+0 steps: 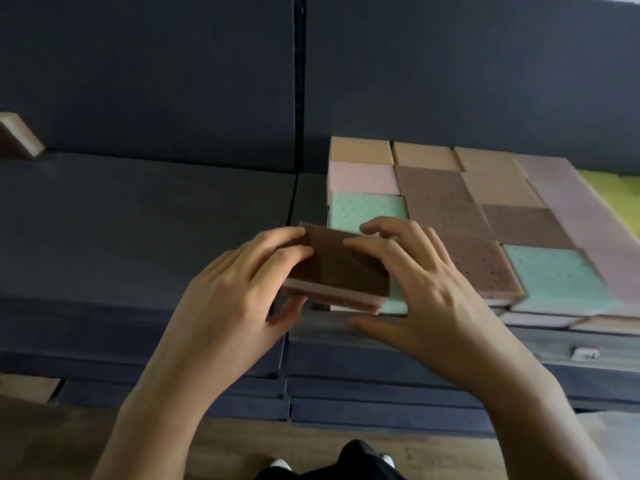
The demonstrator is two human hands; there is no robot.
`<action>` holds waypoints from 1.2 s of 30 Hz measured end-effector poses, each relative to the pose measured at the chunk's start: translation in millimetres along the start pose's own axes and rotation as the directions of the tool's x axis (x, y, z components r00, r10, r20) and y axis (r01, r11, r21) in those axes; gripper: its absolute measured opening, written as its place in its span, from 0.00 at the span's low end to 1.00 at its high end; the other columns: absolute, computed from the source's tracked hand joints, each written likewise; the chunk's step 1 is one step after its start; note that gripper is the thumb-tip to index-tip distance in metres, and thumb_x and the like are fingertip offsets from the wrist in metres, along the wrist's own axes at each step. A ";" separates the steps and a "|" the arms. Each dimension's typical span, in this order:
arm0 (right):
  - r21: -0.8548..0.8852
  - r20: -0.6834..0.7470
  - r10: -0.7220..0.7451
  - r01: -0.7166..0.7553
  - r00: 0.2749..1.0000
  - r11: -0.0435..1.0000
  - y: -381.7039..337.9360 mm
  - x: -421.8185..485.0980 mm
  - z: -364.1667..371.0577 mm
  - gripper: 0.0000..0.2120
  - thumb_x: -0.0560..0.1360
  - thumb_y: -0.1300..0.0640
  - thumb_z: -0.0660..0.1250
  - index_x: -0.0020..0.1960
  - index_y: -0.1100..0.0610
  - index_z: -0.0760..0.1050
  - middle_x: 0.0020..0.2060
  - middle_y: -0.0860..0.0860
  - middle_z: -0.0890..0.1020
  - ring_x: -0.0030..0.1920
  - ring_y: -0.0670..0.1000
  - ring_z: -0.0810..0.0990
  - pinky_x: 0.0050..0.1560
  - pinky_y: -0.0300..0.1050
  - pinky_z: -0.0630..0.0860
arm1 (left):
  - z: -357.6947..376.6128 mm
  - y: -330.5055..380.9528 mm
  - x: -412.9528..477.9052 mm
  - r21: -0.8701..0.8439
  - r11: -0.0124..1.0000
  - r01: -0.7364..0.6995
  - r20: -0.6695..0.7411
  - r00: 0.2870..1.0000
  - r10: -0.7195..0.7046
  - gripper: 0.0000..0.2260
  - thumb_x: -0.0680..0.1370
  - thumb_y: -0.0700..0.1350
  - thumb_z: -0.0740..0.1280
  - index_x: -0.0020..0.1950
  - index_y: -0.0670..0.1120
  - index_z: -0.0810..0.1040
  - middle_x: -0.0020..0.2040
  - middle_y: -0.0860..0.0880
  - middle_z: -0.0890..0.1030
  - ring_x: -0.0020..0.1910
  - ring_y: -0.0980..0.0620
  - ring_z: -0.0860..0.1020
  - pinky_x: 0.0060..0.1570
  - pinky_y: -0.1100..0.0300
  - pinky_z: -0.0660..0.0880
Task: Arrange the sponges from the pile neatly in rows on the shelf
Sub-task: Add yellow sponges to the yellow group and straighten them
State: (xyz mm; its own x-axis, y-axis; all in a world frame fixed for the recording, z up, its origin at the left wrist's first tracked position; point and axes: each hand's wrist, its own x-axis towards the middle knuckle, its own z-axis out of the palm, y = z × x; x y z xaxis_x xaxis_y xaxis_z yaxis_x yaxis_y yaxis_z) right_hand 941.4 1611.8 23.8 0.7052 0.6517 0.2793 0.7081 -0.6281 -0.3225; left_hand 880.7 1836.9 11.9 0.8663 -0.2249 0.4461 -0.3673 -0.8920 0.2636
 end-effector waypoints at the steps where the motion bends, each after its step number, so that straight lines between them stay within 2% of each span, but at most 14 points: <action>1: 0.010 -0.036 -0.001 0.001 0.999 1.000 2.3 -1.3 -1.6 0.29 0.70 0.45 0.71 0.68 0.51 0.70 0.65 0.47 0.70 0.64 0.47 0.67 0.61 0.35 0.68 | 1.0 2.4 3.0 -0.004 1.000 0.001 0.004 1.000 -0.001 0.22 0.72 0.45 0.73 0.64 0.41 0.77 0.68 0.48 0.74 0.60 0.51 0.78 0.55 0.54 0.78; 3: 0.056 -0.100 -0.003 0.008 0.995 0.998 5.4 -3.4 -5.0 0.23 0.72 0.50 0.72 0.64 0.53 0.72 0.59 0.45 0.73 0.59 0.46 0.71 0.58 0.34 0.69 | 2.6 7.0 8.0 -0.010 1.000 -0.003 0.015 1.000 0.003 0.23 0.72 0.46 0.73 0.65 0.41 0.76 0.67 0.48 0.74 0.59 0.52 0.78 0.55 0.56 0.78; 7: 0.126 -0.145 -0.012 0.031 0.989 0.992 9.5 -7.7 -10.5 0.18 0.74 0.53 0.70 0.63 0.54 0.73 0.55 0.44 0.77 0.55 0.47 0.75 0.54 0.41 0.72 | 4.1 13.5 13.2 -0.040 0.998 -0.045 -0.011 0.999 0.044 0.23 0.73 0.44 0.72 0.65 0.41 0.74 0.62 0.48 0.76 0.56 0.54 0.79 0.49 0.57 0.80; 11: 0.187 -0.218 0.032 0.009 0.975 0.982 10.1 -9.9 -14.4 0.15 0.78 0.53 0.64 0.64 0.53 0.73 0.54 0.42 0.76 0.53 0.43 0.76 0.53 0.31 0.70 | 3.2 17.7 17.3 -0.036 0.996 -0.081 -0.022 0.997 0.080 0.29 0.72 0.45 0.74 0.71 0.41 0.69 0.67 0.47 0.73 0.61 0.52 0.76 0.51 0.56 0.80; 13: 0.203 -0.199 0.032 0.009 0.979 0.979 11.6 -11.2 -14.4 0.15 0.80 0.52 0.62 0.65 0.52 0.71 0.56 0.41 0.76 0.55 0.42 0.75 0.54 0.32 0.70 | 5.2 19.0 18.4 -0.025 0.997 -0.067 -0.001 0.998 0.067 0.30 0.71 0.45 0.75 0.70 0.41 0.70 0.66 0.47 0.73 0.59 0.52 0.77 0.48 0.57 0.81; 16: 0.157 -0.137 -0.021 0.042 0.990 0.987 15.9 -13.1 -13.6 0.21 0.79 0.47 0.65 0.69 0.52 0.69 0.64 0.45 0.72 0.62 0.46 0.74 0.58 0.42 0.75 | 7.6 18.8 18.3 -0.037 0.999 -0.034 0.016 0.999 0.035 0.30 0.71 0.45 0.76 0.71 0.42 0.71 0.66 0.48 0.72 0.58 0.53 0.77 0.48 0.57 0.81; 19: 0.137 -0.123 -0.018 0.035 0.992 0.990 18.4 -14.7 -13.3 0.24 0.76 0.46 0.68 0.69 0.54 0.71 0.64 0.47 0.72 0.61 0.46 0.75 0.57 0.40 0.76 | 8.8 18.3 18.4 -0.024 0.999 -0.025 0.020 0.999 0.026 0.31 0.71 0.46 0.75 0.72 0.43 0.70 0.69 0.47 0.70 0.61 0.50 0.76 0.49 0.56 0.81; 22: 0.167 -0.148 0.025 0.000 0.989 0.986 17.4 -13.5 -13.8 0.20 0.80 0.47 0.63 0.69 0.53 0.71 0.63 0.45 0.73 0.58 0.44 0.76 0.55 0.39 0.75 | 9.9 20.9 20.2 -0.007 0.999 -0.033 0.054 0.998 0.033 0.35 0.70 0.52 0.74 0.73 0.42 0.68 0.72 0.46 0.68 0.63 0.50 0.75 0.52 0.60 0.76; 24: 0.204 -0.144 0.047 -0.017 0.989 0.979 17.5 -13.8 -12.9 0.21 0.80 0.44 0.60 0.70 0.52 0.70 0.63 0.44 0.73 0.58 0.43 0.76 0.55 0.41 0.76 | 10.5 22.1 20.6 -0.021 0.999 -0.032 0.075 0.997 0.034 0.38 0.68 0.53 0.74 0.74 0.42 0.66 0.72 0.45 0.67 0.63 0.50 0.74 0.52 0.61 0.74; 27: 0.177 -0.069 0.040 -0.027 0.997 0.984 18.8 -16.8 -11.0 0.34 0.74 0.36 0.65 0.75 0.50 0.62 0.69 0.45 0.69 0.65 0.44 0.72 0.65 0.43 0.73 | 10.2 20.5 20.2 -0.046 0.999 -0.014 0.053 0.998 0.016 0.37 0.67 0.50 0.73 0.73 0.42 0.66 0.71 0.46 0.68 0.63 0.49 0.74 0.49 0.60 0.77; 29: 0.125 -0.041 0.025 -0.019 0.999 0.992 21.5 -17.7 -9.4 0.41 0.69 0.35 0.70 0.75 0.50 0.59 0.70 0.47 0.67 0.68 0.48 0.70 0.68 0.50 0.71 | 10.5 19.1 19.8 -0.057 0.998 0.001 0.050 0.999 0.002 0.39 0.66 0.51 0.73 0.74 0.42 0.64 0.70 0.47 0.68 0.62 0.50 0.74 0.49 0.60 0.76; 31: 0.101 -0.059 0.029 -0.023 0.998 0.995 23.5 -16.7 -8.4 0.37 0.68 0.38 0.71 0.71 0.50 0.62 0.65 0.46 0.70 0.64 0.49 0.72 0.62 0.55 0.74 | 11.8 19.1 19.4 -0.048 0.999 -0.006 0.070 0.998 0.009 0.41 0.66 0.52 0.73 0.76 0.44 0.61 0.71 0.47 0.67 0.65 0.50 0.72 0.56 0.57 0.74; 33: 0.071 -0.051 0.037 -0.033 0.998 0.997 24.2 -15.3 -8.6 0.35 0.68 0.37 0.69 0.70 0.50 0.63 0.62 0.44 0.72 0.61 0.48 0.73 0.59 0.55 0.74 | 13.2 20.3 20.9 -0.021 0.999 -0.036 0.080 0.996 0.038 0.41 0.67 0.54 0.73 0.76 0.45 0.61 0.73 0.46 0.66 0.69 0.48 0.68 0.65 0.52 0.68; 36: 0.043 -0.035 0.048 -0.046 0.998 0.998 25.7 -17.2 -7.9 0.40 0.67 0.36 0.70 0.73 0.50 0.61 0.64 0.44 0.72 0.62 0.48 0.72 0.62 0.55 0.73 | 14.6 22.4 24.9 0.001 0.996 -0.095 0.087 0.992 0.094 0.38 0.69 0.57 0.71 0.76 0.46 0.64 0.70 0.47 0.68 0.69 0.48 0.68 0.67 0.51 0.64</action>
State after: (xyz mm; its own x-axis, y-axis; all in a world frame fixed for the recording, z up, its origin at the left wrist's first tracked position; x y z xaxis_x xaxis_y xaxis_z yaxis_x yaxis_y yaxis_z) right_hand 947.8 1581.0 17.9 0.7391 0.6058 0.2946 0.6725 -0.6387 -0.3740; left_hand 898.9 1805.6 16.4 0.8540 -0.3412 0.3929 -0.4474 -0.8670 0.2195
